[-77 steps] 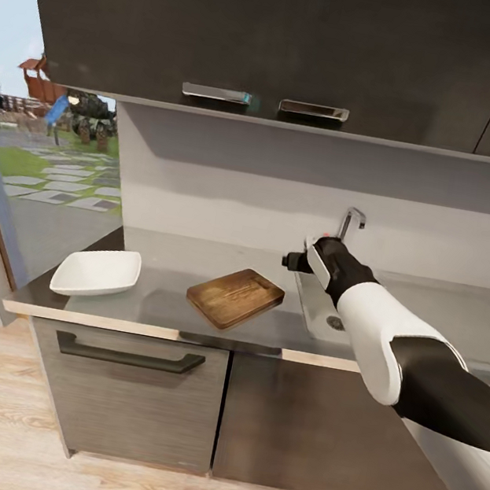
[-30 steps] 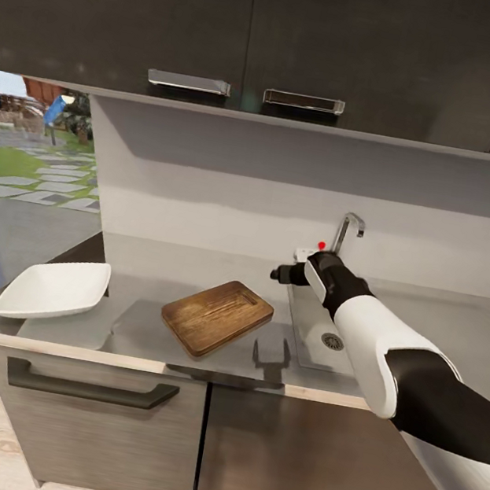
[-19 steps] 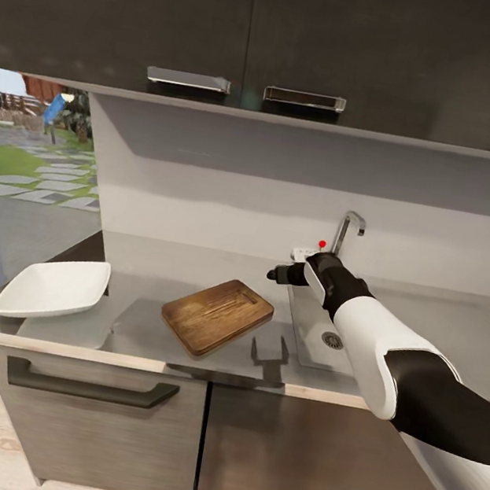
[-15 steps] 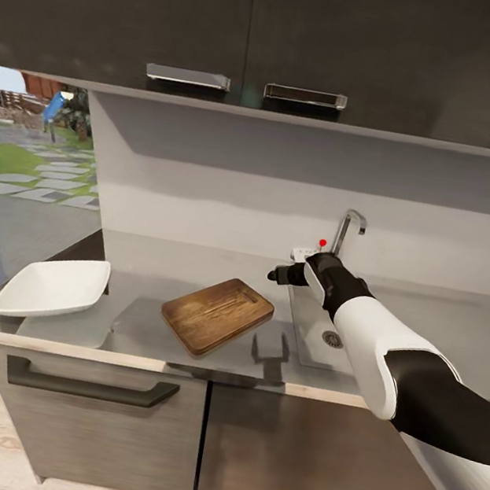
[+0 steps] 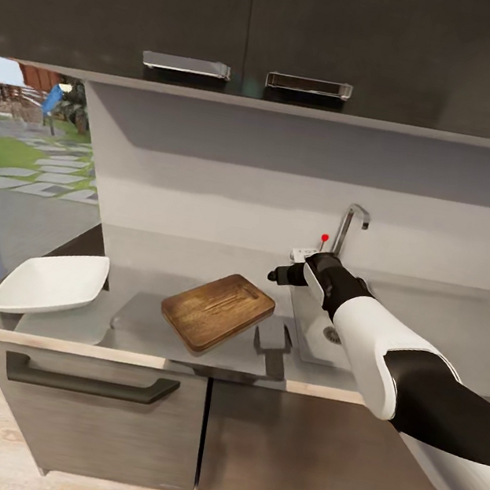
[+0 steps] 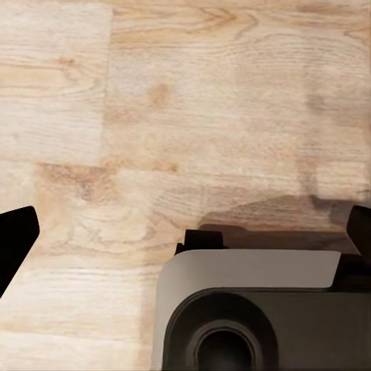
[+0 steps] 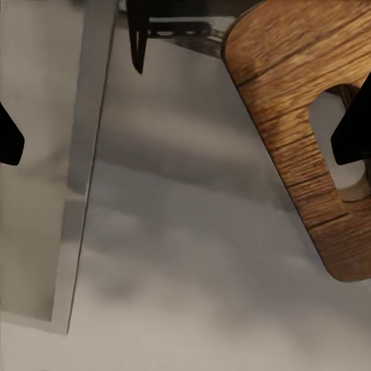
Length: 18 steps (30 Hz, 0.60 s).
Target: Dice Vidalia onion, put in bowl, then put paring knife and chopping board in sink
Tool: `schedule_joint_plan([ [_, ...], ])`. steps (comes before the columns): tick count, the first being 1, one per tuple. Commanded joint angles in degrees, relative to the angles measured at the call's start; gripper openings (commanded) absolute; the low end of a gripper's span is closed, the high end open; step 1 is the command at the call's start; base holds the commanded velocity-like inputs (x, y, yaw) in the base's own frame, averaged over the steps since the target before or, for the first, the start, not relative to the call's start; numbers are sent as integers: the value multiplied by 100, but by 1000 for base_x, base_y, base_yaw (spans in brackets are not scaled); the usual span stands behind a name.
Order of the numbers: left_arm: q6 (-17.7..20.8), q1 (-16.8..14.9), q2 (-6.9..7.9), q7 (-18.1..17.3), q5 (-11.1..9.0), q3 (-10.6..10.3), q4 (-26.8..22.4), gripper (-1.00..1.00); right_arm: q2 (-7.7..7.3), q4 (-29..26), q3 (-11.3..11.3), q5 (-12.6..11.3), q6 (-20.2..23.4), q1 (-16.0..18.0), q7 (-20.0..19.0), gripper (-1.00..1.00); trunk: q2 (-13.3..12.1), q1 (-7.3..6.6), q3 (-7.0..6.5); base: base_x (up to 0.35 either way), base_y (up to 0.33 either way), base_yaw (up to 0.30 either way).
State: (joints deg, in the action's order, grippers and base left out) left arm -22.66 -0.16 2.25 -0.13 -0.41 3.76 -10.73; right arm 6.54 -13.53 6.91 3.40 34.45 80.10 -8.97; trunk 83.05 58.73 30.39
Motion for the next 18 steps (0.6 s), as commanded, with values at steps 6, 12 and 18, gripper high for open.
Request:
schedule_joint_plan([
  [6,-11,-2,0,-4,-3,20,0,100,19,-9,31,46,27,-6,-35,100,3,0,61,0,26,0],
  [12,-11,-2,2,-4,-3,20,0,100,43,-9,34,47,26,-28,-35,100,3,0,116,0,35,0],
  [18,-11,-2,3,-4,-3,22,0,100,58,-9,33,47,27,-29,-35,100,3,0,171,0,3,0],
])
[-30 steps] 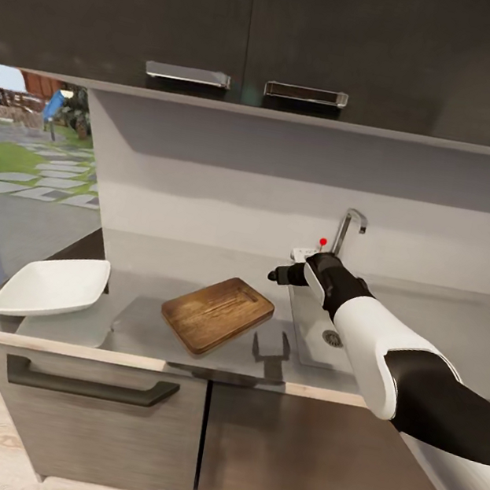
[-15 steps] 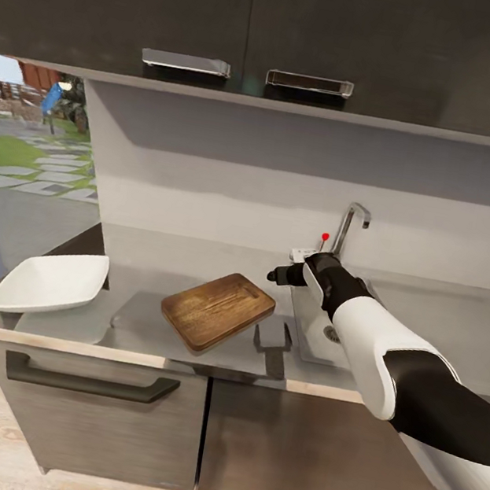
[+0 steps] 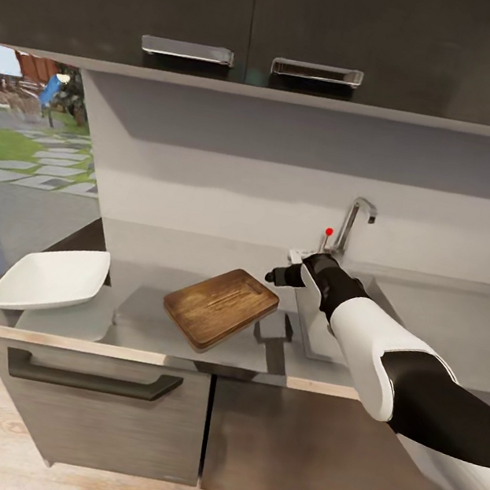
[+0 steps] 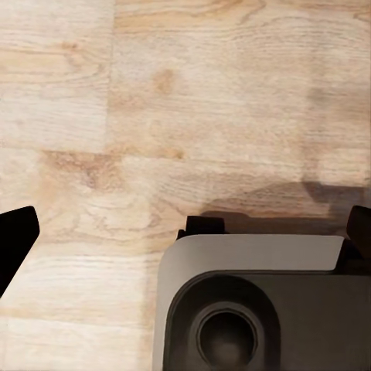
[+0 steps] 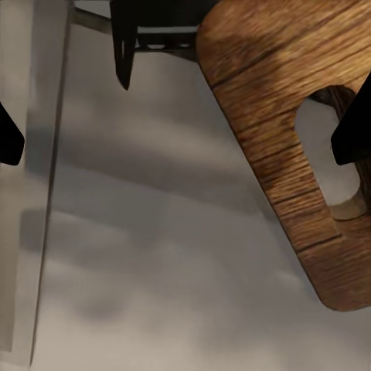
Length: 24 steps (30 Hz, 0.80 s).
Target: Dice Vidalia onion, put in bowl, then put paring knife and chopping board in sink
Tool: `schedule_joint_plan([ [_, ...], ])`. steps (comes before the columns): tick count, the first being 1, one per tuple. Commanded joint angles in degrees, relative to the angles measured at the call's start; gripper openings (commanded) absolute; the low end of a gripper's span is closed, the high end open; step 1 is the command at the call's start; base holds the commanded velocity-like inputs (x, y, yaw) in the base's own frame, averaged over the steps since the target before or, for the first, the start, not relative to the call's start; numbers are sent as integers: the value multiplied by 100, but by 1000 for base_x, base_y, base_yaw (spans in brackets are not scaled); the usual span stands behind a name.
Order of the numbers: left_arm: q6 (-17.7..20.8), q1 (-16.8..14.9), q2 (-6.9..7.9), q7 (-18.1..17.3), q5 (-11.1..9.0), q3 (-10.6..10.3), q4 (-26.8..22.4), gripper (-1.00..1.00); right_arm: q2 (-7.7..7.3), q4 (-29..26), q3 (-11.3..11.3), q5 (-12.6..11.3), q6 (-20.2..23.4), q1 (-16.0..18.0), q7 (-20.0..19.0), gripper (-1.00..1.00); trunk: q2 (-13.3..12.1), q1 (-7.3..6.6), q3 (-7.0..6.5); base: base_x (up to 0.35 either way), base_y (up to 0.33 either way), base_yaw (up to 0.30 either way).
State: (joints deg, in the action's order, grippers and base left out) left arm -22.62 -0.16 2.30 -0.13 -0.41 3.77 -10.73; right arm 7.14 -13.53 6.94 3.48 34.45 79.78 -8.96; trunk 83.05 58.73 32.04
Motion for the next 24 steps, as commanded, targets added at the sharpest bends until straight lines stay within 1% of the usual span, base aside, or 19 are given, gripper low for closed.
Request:
schedule_joint_plan([
  [1,-15,-2,-2,-3,-3,22,1,100,-3,-9,29,39,27,3,-35,100,3,0,15,0,0,0],
  [5,-15,-2,-1,4,-3,21,1,100,3,-9,30,39,26,2,-35,100,3,0,51,20,9,0],
  [11,-17,-2,-1,4,-3,19,1,100,-1,-9,29,39,21,-2,-35,100,3,0,107,110,64,0],
  [19,-15,-2,-1,4,-3,18,1,100,3,-9,32,39,17,-13,-35,100,3,0,180,14,8,0],
  [24,-15,-2,-1,4,-3,18,1,100,5,-9,33,39,-159,-15,-35,100,3,0,226,0,0,0],
])
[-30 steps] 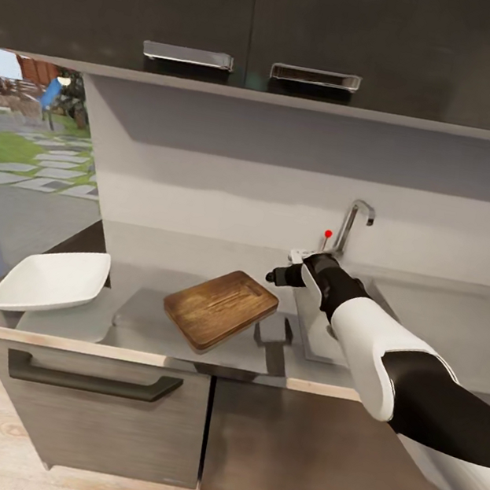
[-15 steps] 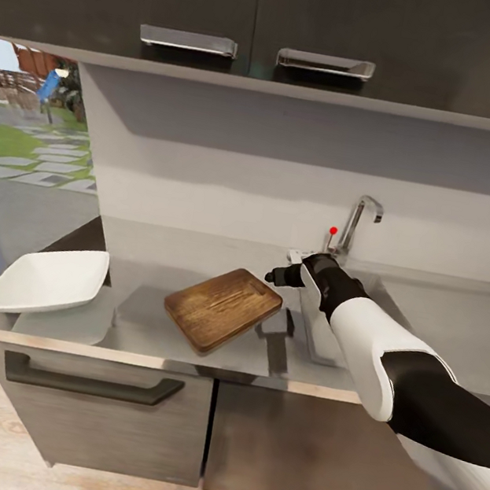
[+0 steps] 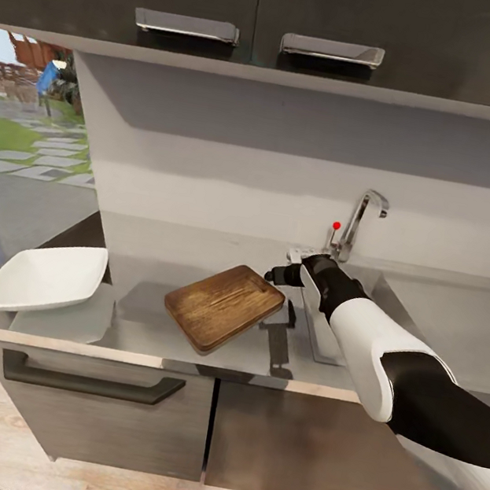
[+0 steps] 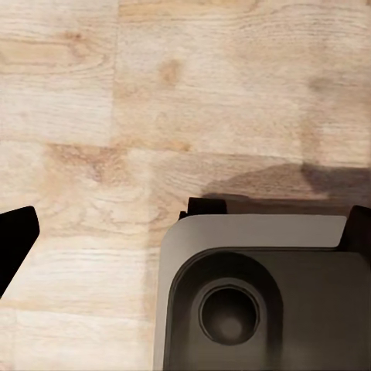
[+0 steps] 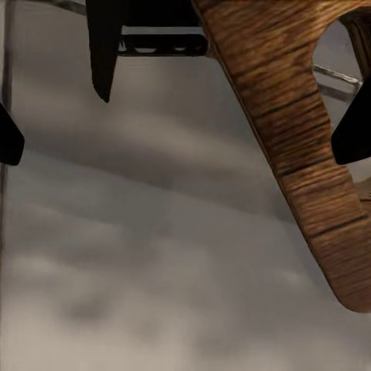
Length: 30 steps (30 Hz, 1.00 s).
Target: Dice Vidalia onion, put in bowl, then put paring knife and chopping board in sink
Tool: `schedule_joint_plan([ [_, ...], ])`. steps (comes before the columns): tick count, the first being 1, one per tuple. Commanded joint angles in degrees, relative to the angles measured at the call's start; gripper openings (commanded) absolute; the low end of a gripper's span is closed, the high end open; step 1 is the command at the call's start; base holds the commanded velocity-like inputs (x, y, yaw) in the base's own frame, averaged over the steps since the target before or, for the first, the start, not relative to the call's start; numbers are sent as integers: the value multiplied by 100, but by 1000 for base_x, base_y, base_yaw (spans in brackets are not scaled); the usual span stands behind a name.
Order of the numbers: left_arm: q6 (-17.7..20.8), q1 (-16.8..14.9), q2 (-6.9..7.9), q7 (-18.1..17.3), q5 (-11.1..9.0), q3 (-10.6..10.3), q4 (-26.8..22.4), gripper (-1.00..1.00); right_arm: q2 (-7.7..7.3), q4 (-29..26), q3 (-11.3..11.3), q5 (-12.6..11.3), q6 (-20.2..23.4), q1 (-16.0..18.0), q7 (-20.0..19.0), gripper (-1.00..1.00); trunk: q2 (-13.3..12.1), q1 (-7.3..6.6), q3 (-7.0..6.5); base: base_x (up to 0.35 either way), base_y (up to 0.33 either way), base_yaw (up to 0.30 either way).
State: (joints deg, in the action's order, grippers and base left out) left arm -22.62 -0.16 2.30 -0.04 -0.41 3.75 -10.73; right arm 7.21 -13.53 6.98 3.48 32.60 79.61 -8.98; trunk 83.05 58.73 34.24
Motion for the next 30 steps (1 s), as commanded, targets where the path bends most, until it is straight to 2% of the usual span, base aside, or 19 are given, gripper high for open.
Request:
schedule_joint_plan([
  [1,-17,-2,-2,-4,-3,20,1,100,-2,-10,29,39,-1,1,-34,100,3,0,13,0,0,0],
  [10,-15,-2,-3,-4,-3,20,44,100,63,-10,37,91,-111,-99,-34,100,3,0,22,0,0,0],
  [16,-15,-2,-9,-4,-3,20,75,100,138,-10,40,336,-113,-103,-34,100,3,0,22,0,0,0],
  [20,-15,-2,-10,-4,-3,20,79,100,206,-10,40,418,-114,-103,-34,100,3,0,22,0,0,0],
  [30,-15,-2,-10,-4,-3,20,80,100,220,-10,36,434,-114,-109,-34,100,3,0,22,0,0,0],
])
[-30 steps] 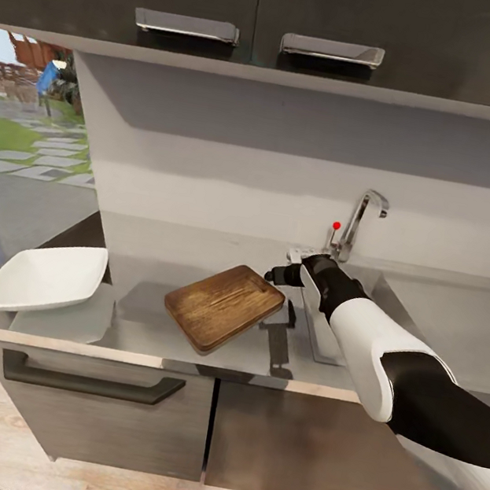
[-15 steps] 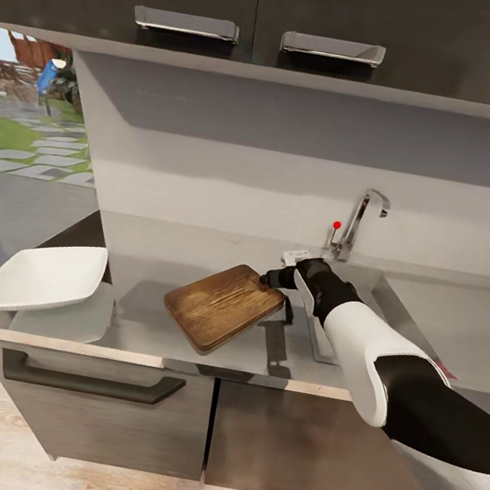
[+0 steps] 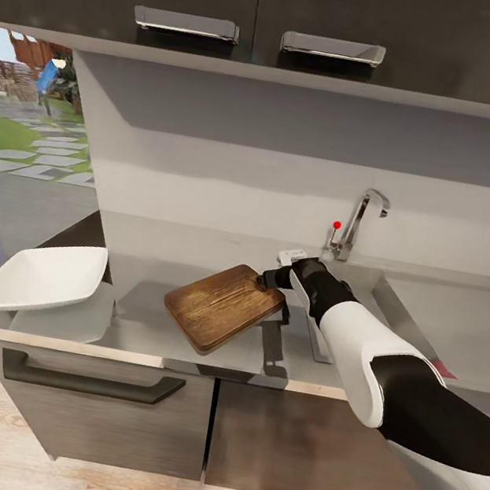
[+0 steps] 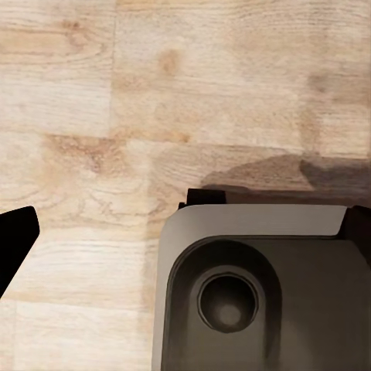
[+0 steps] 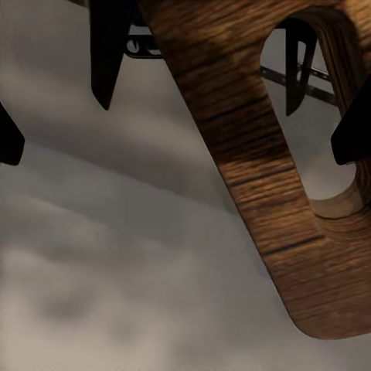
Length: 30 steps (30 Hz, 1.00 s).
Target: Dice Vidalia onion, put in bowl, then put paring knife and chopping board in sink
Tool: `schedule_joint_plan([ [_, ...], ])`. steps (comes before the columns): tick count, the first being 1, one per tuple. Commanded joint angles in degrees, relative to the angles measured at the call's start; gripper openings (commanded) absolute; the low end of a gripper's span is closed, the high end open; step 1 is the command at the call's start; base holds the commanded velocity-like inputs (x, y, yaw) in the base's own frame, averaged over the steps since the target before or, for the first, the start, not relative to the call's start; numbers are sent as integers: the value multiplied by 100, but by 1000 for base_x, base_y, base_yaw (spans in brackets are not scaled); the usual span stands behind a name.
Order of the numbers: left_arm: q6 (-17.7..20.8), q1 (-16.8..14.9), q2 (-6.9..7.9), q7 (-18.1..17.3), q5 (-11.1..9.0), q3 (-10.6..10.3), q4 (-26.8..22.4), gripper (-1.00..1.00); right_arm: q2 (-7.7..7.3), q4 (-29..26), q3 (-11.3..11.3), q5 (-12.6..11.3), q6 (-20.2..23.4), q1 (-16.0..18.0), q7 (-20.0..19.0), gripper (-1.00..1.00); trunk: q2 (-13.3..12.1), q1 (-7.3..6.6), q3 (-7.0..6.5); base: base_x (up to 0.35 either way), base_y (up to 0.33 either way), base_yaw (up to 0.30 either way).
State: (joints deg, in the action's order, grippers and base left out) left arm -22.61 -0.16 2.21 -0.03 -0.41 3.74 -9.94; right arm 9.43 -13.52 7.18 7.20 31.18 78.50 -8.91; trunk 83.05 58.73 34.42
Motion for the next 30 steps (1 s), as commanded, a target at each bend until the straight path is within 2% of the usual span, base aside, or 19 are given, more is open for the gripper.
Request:
schedule_joint_plan([
  [1,-15,-2,-2,-6,-3,22,1,100,-2,-11,16,62,28,0,-41,100,3,0,5,0,0,0],
  [11,-15,-2,-2,-6,-3,22,3,100,-3,-11,15,62,28,-18,-41,100,3,0,15,0,0,0],
  [30,-15,-2,-2,-6,-5,22,9,100,-3,-11,14,63,28,-19,-41,100,3,0,177,0,0,0],
])
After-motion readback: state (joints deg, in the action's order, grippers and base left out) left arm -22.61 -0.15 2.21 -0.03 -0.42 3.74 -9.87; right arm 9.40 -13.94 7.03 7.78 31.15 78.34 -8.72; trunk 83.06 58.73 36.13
